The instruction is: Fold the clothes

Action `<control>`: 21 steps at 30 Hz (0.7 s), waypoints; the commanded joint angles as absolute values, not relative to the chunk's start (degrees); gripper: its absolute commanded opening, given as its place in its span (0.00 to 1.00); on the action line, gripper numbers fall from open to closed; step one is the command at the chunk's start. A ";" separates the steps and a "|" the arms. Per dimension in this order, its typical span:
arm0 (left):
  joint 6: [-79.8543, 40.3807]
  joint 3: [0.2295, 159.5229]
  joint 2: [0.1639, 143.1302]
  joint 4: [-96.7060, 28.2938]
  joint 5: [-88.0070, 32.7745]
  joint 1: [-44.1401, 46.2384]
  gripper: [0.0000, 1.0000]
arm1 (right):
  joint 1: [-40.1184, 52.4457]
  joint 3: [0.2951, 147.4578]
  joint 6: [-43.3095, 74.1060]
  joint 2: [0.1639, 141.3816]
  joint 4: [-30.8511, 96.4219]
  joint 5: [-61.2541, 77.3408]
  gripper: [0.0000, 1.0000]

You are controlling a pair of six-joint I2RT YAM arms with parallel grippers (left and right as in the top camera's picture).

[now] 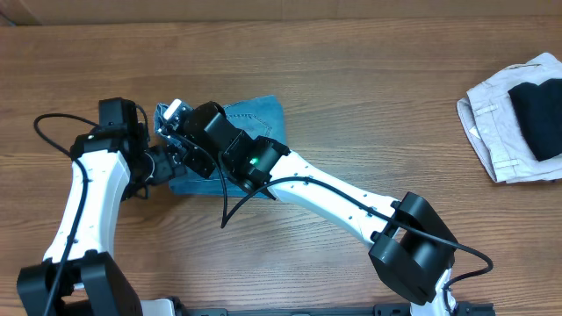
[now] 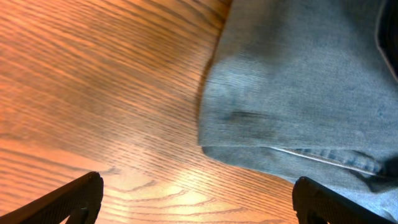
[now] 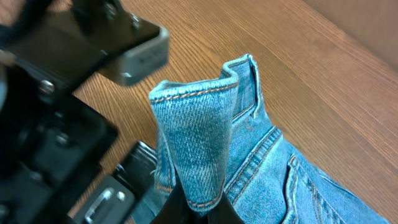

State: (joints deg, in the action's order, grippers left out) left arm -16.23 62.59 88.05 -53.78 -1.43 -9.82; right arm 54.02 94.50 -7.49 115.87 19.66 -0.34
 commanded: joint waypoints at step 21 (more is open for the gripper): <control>-19.51 62.85 77.01 -47.44 -8.23 -18.41 1.00 | 54.48 94.78 -7.20 118.52 20.23 9.85 0.05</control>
